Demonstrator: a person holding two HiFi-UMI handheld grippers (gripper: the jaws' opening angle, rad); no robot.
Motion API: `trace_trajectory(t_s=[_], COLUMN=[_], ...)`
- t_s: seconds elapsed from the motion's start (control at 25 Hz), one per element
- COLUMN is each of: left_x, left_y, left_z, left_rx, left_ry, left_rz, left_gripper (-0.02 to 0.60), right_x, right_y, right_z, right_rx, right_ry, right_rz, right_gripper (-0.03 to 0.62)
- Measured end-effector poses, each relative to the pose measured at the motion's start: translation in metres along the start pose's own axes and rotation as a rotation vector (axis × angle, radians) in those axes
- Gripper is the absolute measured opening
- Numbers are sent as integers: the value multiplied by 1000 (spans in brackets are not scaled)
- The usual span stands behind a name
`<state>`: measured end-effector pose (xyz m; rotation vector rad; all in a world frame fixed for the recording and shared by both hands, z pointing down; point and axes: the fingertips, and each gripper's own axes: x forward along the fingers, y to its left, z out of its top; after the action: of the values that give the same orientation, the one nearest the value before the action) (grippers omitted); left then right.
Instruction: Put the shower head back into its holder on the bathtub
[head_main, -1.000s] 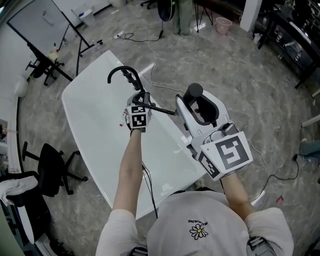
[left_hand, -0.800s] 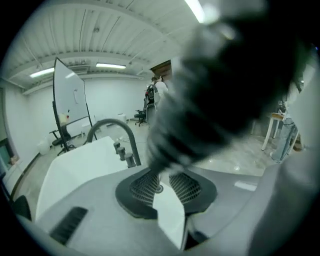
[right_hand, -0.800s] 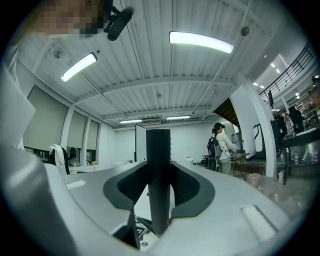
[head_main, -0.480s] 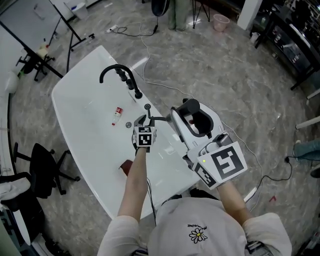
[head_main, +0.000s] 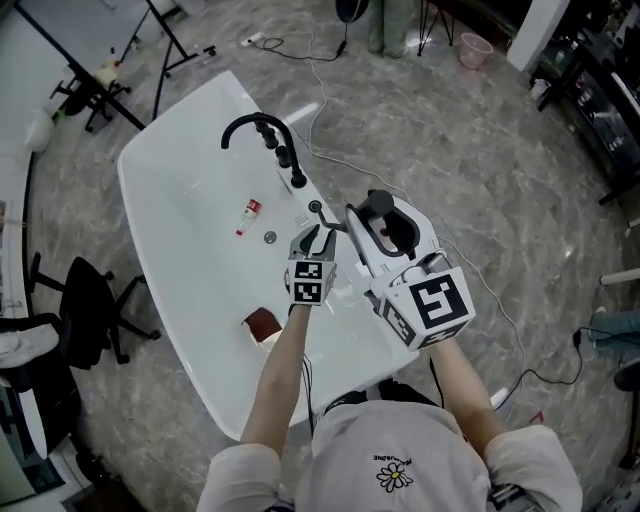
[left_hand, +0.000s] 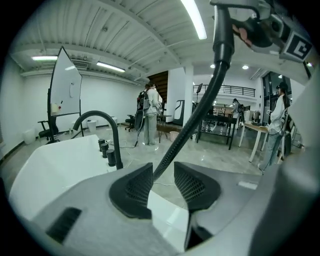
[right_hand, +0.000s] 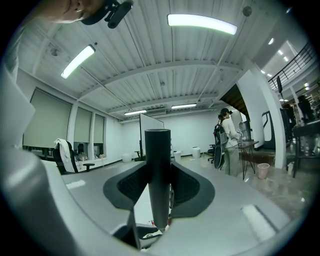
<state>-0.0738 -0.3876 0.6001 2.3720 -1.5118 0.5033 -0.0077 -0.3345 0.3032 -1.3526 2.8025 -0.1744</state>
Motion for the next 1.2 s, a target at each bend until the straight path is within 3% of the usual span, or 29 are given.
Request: trace_trajectory(t_s=[0.32, 0.52, 0.8, 1.2], left_x=[1, -3, -6, -19], left_y=[42, 46, 83, 117], left_z=[-12, -13, -18, -55], left_rx=[-84, -47, -206, -315], left_ry=[-15, -33, -114, -123], left_rz=[54, 16, 71, 111], left_gripper=[123, 121, 118, 110], right_x=[68, 117, 182, 235], right_y=[-12, -19, -29, -50], right_z=[-57, -104, -174, -269], right_rx=[11, 20, -18, 25], right_ry=[70, 108, 195, 329], right_rz=[32, 40, 7, -82], right_gripper=[141, 141, 141, 141])
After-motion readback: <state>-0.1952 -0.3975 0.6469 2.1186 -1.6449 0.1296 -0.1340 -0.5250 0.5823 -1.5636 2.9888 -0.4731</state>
